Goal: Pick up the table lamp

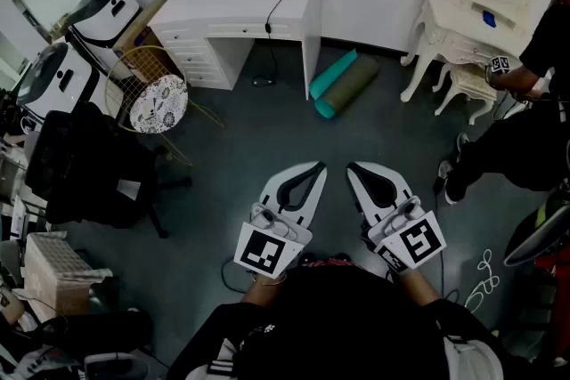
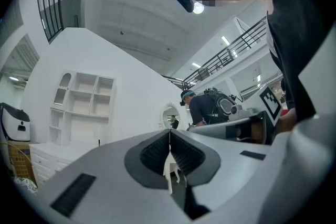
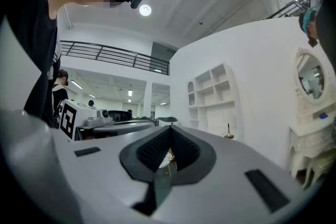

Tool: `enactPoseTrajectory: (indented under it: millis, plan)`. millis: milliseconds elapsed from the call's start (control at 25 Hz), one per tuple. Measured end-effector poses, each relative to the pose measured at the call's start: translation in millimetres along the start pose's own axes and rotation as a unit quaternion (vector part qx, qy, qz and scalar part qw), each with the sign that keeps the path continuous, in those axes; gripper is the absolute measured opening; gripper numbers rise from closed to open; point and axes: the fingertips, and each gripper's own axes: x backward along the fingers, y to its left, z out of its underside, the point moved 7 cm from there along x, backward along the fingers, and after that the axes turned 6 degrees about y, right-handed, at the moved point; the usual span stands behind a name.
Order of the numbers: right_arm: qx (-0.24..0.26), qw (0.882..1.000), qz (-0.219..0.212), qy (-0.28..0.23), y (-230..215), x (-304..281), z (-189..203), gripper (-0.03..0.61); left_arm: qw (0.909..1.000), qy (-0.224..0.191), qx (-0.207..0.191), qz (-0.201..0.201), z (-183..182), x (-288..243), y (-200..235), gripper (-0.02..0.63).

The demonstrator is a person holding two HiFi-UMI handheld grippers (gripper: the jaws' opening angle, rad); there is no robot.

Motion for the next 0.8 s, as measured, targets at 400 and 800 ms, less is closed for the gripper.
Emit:
enactPoseTrajectory:
  millis: [400,800]
  plan:
    - [-0.016,1.0,0.004,-0.019,3.2,-10.4,1.8,0.015,1.0,0.001,0.0,0.007,3.6,3.2,5.1,0.012]
    - [-0.044,0.998,0.019,-0.038,16.5,-25.6,3.7,0.016,0.9997,0.0,0.004,0.025,6.5,15.5,23.7,0.012]
